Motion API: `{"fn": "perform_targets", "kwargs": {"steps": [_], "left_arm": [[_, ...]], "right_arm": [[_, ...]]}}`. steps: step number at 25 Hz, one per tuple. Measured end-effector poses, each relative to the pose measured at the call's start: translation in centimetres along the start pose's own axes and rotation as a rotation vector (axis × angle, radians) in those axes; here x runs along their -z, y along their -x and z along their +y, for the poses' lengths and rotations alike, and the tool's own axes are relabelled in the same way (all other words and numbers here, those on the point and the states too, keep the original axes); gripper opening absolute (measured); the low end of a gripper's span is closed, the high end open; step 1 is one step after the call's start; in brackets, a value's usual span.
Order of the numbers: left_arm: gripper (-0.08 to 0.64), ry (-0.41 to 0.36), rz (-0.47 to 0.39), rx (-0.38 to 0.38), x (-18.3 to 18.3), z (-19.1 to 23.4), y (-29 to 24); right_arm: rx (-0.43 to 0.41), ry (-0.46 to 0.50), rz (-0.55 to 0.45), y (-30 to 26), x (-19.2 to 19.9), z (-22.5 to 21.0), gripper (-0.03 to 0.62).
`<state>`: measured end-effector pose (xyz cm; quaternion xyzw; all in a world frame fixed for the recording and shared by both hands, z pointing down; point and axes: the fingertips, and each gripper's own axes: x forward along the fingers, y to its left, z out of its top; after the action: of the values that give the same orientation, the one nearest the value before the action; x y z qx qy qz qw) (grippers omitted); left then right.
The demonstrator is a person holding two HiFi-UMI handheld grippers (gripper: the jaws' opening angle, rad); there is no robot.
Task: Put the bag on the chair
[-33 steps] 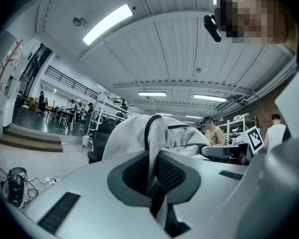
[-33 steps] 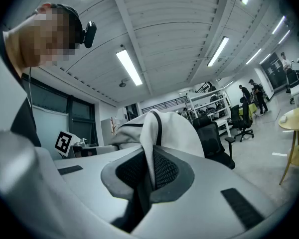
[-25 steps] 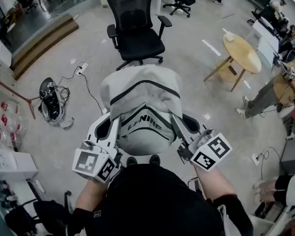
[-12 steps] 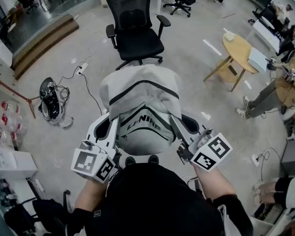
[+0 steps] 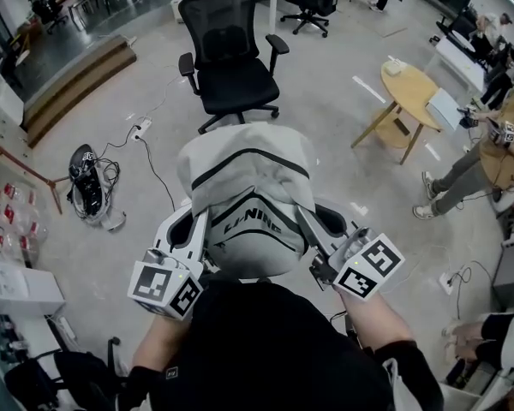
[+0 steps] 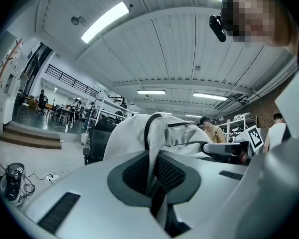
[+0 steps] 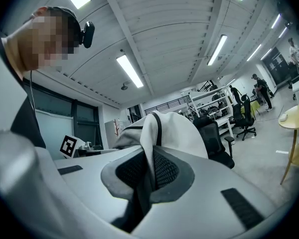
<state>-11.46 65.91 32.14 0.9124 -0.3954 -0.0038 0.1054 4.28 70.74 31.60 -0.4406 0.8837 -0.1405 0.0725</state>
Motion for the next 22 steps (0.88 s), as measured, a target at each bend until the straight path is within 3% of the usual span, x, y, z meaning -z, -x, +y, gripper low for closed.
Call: {"fn": "perform_targets", "kwargs": {"steps": [7,13,22], "left_arm": [[0.026,0.015,0.005,0.035,0.6,-1.0,-2.4],[0.026,0.024,0.021,0.066,0.1,2.6,-7.4],[0.027,-0.003,0.005,0.09,-0.7,5.9,-9.3]], "right_arm": [[0.029,0.001,0.006,0.8,-0.6,-2.2,0.036],[0.071,-0.013,0.027,-3.1,-1.0,-5.9,0.037],[0.083,0.013,0.016,-7.0,-1.5,-7.3,0.035]]}}
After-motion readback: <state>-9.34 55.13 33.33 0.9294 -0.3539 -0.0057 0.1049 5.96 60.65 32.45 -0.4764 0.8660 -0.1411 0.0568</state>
